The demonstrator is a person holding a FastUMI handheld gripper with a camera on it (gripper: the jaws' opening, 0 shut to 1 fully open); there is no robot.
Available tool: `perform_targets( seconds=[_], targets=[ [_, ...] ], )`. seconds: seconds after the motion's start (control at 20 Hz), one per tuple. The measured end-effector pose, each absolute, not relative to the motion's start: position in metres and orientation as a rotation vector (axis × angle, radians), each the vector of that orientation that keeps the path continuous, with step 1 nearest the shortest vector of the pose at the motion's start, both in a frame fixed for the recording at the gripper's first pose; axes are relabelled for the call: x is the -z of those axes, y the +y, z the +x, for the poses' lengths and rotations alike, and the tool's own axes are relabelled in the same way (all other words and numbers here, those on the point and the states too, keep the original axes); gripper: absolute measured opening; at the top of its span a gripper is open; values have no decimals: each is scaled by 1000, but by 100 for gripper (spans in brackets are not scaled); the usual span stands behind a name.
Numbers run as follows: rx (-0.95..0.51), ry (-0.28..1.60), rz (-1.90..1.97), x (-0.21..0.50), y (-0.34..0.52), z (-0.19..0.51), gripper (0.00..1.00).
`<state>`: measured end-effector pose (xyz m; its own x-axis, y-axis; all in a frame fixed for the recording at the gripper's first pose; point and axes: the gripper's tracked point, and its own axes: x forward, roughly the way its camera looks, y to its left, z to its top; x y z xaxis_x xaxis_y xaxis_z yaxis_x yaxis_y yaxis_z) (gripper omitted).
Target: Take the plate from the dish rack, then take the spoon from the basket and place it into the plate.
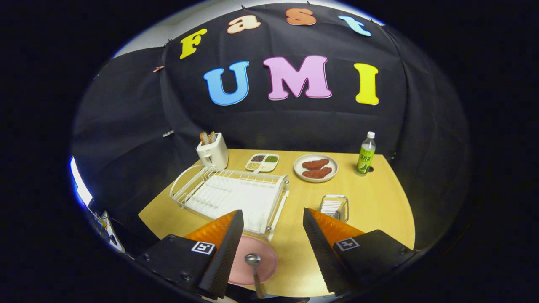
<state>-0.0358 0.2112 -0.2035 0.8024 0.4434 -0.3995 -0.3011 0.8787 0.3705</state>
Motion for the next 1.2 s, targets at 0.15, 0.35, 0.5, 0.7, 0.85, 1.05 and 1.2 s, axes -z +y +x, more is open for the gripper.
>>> perform_targets(
  seconds=[0.15,0.35,0.5,0.7,0.85,1.05,1.2],
  targets=[
    [-382,430,235,185,177,-27,88],
    [-380,371,231,163,149,-20,89],
    [-368,324,239,144,132,-12,89],
    [-349,235,265,108,111,0,91],
    [-339,174,288,85,94,7,91],
    [-325,139,295,76,72,11,91],
    [-317,131,279,77,62,13,91]
  ],
)
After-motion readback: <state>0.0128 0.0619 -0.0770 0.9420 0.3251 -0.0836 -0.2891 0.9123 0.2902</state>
